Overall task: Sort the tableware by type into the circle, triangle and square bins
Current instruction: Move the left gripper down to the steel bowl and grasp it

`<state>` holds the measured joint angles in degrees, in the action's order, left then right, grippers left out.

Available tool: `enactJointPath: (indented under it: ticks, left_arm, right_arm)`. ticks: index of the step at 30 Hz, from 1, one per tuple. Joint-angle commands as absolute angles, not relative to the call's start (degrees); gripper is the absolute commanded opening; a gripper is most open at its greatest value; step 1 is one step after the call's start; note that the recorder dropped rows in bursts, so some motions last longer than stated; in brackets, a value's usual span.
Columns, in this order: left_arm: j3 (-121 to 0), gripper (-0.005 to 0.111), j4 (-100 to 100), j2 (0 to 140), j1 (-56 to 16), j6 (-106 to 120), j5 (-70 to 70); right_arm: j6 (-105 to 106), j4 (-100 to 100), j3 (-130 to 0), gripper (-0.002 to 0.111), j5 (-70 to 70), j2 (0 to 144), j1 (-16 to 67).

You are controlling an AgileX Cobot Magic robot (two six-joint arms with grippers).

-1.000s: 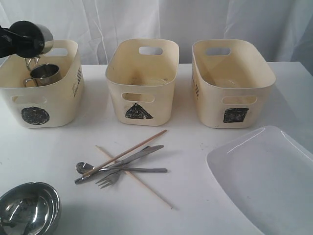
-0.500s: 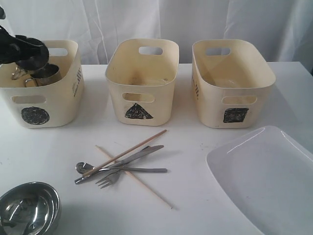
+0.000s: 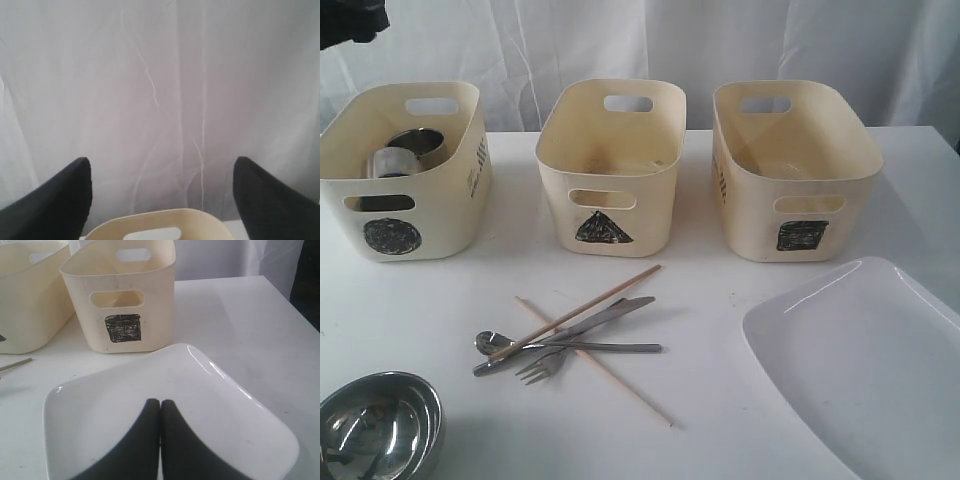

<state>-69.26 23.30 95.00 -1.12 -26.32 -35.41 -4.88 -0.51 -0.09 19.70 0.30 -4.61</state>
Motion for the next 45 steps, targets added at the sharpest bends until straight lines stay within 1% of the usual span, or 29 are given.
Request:
enactJointPath:
  ticks: [1,3,6,9,10,12,14,17,19,24,29,31,32,33,37,39,41,45]
  left_arm:
    - [-69.7,0.073,36.7,85.9,-1.3,-29.5,-20.5]
    - [-69.7,0.067,39.7,82.1,-1.3,-32.5,-8.7]
    - [-69.7,0.052,38.8,76.5,-1.3,-33.7,12.5]
    - [-69.2,0.028,37.3,72.4,-1.3,-31.0,30.9]
    - [-68.4,0.02,36.5,71.2,-1.3,-29.8,33.7]
    - [-66.3,0.001,31.3,68.2,-1.3,-25.6,37.0]
    - [-64.1,0.0,21.9,65.3,-1.3,-18.9,38.0]
    - [-59.6,0.0,3.6,60.9,-1.3,-6.7,40.3]
    - [-55.5,0.0,-2.7,59.2,-1.3,-2.0,42.7]
    - [-44.6,0.0,-3.8,58.0,-1.3,-1.7,45.8]
    - [-40.0,0.001,-4.0,58.0,-1.3,0.4,43.2]
    - [-39.7,0.007,-4.4,58.0,-1.3,3.5,43.0]
    - [-39.7,0.013,-5.0,58.1,-1.3,3.8,43.0]
    - [-39.7,0.021,-6.1,58.1,-1.3,3.9,43.0]
    - [-39.2,0.059,-11.5,58.1,-1.3,3.9,41.4]
    - [-37.8,0.069,-15.5,58.1,-1.3,4.7,38.5]
    - [-35.9,0.071,-18.5,58.6,-1.3,7.0,37.0]
    - [-33.1,0.069,-20.6,60.0,-1.3,11.8,37.1]
  right_arm:
    - [-5.0,-0.4,0.0,0.0,19.5,0.0,-4.5]
    - [-5.0,-0.4,0.0,0.0,19.5,0.0,-4.5]
    - [-5.0,-0.4,0.0,0.0,19.5,0.0,-4.5]
    - [-5.0,-0.4,0.0,0.0,19.5,0.0,-4.5]
    - [-5.0,-0.4,0.0,0.0,19.5,0.0,-4.5]
    - [-5.0,-0.4,0.0,0.0,19.5,0.0,-4.5]
    - [-5.0,-0.4,0.0,0.0,19.5,0.0,-4.5]
    - [-5.0,-0.4,0.0,0.0,19.5,0.0,-4.5]
    - [-5.0,-0.4,0.0,0.0,19.5,0.0,-4.5]
    - [-5.0,-0.4,0.0,0.0,19.5,0.0,-4.5]
    - [-5.0,-0.4,0.0,0.0,19.5,0.0,-4.5]
    - [-5.0,-0.4,0.0,0.0,19.5,0.0,-4.5]
    - [-5.0,-0.5,0.0,0.0,19.5,0.0,-4.5]
    - [-5.0,-0.5,0.0,0.0,19.5,0.0,-4.5]
    - [-5.0,-0.4,0.0,0.0,19.5,0.0,-4.5]
    - [-5.0,-0.4,0.0,0.0,19.5,0.0,-4.5]
    - [-5.0,-0.4,0.0,0.0,19.5,0.0,-4.5]
    - [-5.0,-0.4,0.0,0.0,19.5,0.0,-4.5]
